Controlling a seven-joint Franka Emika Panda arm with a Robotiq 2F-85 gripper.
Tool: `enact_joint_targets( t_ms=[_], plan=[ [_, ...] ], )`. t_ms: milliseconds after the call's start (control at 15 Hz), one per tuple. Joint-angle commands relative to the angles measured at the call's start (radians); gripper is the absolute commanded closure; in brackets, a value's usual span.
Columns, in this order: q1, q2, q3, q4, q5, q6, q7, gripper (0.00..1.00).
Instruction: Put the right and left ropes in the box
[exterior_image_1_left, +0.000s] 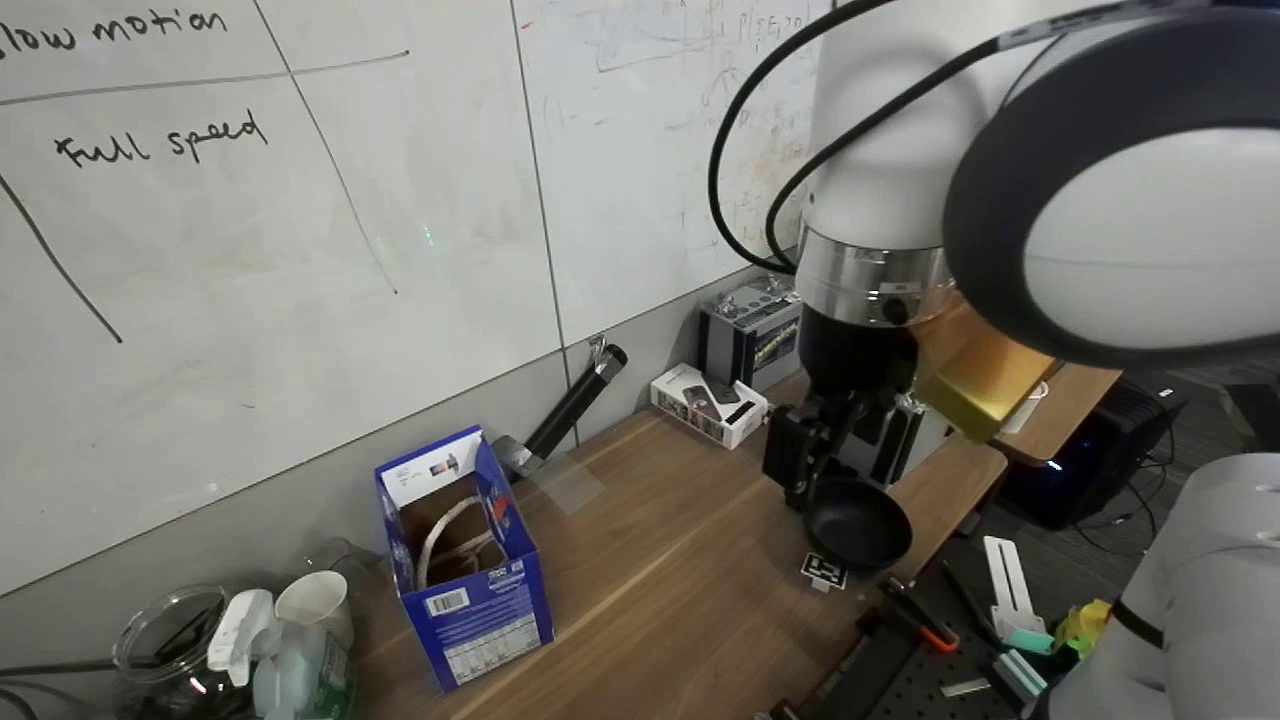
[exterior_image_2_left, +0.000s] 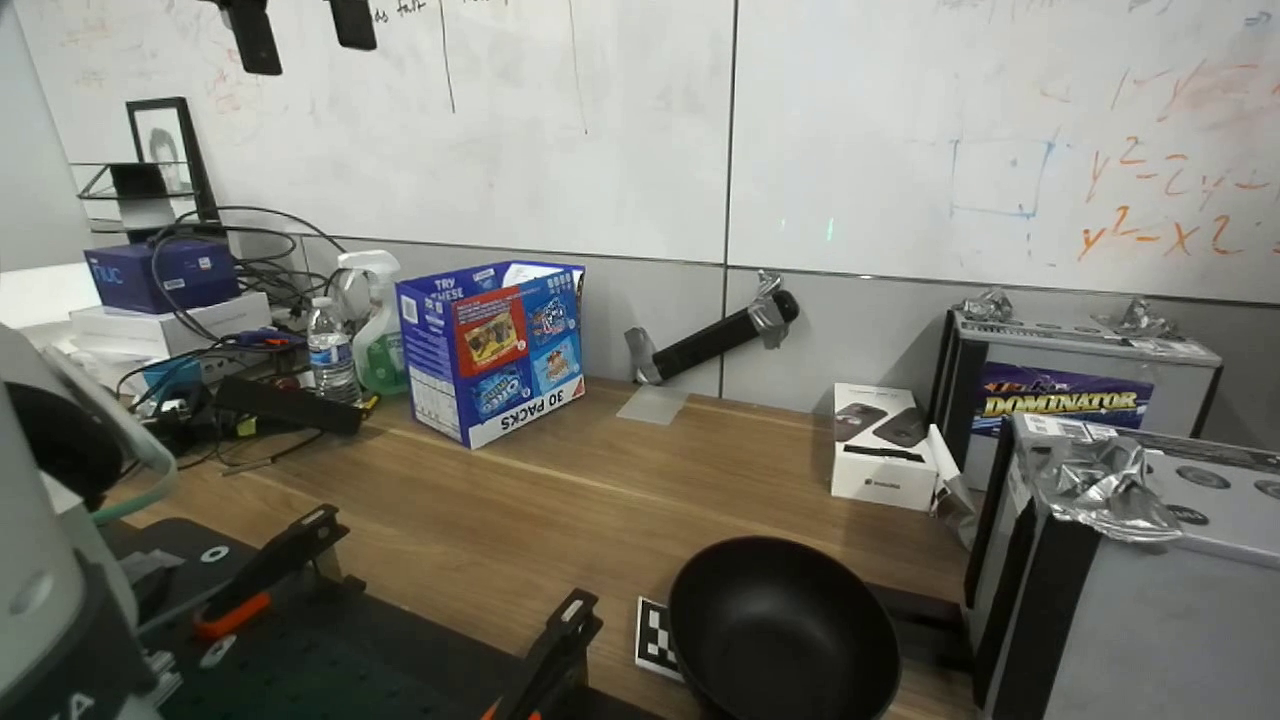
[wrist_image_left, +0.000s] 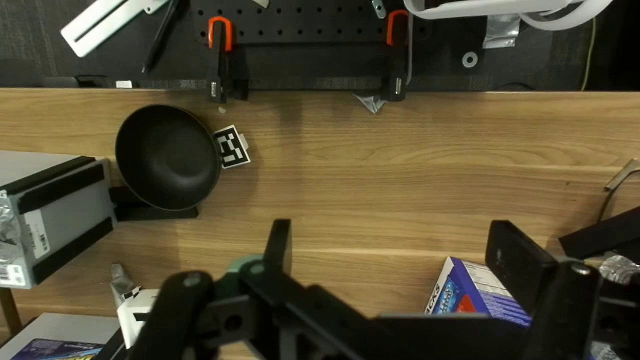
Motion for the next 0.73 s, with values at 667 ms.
enact_joint_targets(
  t_ms=[667],
  plan=[
    [-0.038,-0.147,0.025,-0.073,0.043,-0.031,-0.025,0.0]
  ],
)
